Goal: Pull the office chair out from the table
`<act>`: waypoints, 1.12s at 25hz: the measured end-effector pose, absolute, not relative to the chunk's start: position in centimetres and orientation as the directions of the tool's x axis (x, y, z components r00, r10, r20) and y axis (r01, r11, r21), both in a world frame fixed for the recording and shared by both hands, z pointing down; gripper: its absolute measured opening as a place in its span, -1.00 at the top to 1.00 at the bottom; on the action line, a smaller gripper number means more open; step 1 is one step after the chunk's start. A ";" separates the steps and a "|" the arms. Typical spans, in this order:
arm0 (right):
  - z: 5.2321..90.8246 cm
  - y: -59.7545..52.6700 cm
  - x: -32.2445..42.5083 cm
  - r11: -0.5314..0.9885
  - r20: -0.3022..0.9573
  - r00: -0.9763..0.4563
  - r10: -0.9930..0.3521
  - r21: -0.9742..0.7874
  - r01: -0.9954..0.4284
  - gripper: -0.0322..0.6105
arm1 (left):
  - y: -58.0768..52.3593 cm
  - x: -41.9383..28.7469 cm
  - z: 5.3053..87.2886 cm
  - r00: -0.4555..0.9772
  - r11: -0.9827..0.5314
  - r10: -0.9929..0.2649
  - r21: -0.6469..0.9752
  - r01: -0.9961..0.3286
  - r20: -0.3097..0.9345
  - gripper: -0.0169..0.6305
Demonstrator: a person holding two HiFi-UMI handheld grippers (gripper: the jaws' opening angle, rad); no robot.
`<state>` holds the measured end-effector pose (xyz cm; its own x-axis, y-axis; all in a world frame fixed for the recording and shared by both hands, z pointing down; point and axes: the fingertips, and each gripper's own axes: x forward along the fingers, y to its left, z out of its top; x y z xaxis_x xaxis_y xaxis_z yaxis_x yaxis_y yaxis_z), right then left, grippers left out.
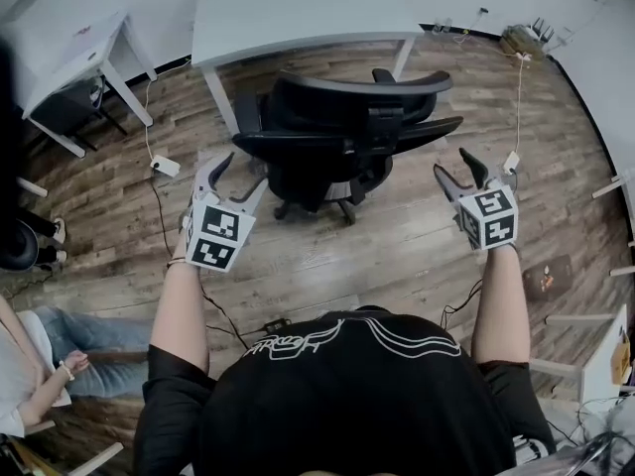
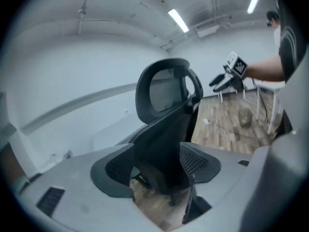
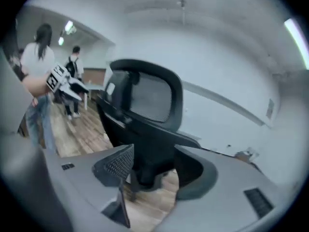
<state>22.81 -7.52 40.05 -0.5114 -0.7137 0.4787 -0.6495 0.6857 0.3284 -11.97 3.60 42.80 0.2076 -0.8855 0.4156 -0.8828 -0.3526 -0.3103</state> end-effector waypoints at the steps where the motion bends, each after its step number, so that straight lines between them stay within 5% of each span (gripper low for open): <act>1: 39.3 -5.2 21.5 0.729 0.454 -0.588 -0.669 0.253 -0.636 0.03 | 4.6 -10.9 42.0 0.254 -0.365 -0.883 -0.238 -0.900 0.394 0.04; 9: 32.7 8.0 16.1 0.882 0.139 -0.895 -0.425 -0.161 -0.443 0.03 | 12.3 -0.8 35.2 0.515 -0.505 -0.838 0.100 -0.857 0.183 0.42; 12: 31.5 12.5 16.4 0.904 0.087 -0.921 -0.380 -0.176 -0.390 0.03 | 15.5 3.1 33.4 0.567 -0.553 -0.810 0.128 -0.823 0.148 0.86; 19: 32.9 22.4 19.5 0.932 0.111 -0.945 -0.307 -0.164 -0.322 0.10 | 23.6 11.5 32.8 0.647 -0.617 -0.754 0.216 -0.756 0.111 0.92; 22: 33.2 25.5 21.0 0.930 0.082 -0.952 -0.294 -0.207 -0.305 0.66 | 26.6 13.9 33.2 0.655 -0.621 -0.747 0.234 -0.748 0.112 0.93; 28: 32.8 30.9 24.3 0.903 0.011 -0.948 -0.317 -0.301 -0.305 0.77 | 32.7 17.9 32.4 0.678 -0.645 -0.733 0.259 -0.719 0.058 0.93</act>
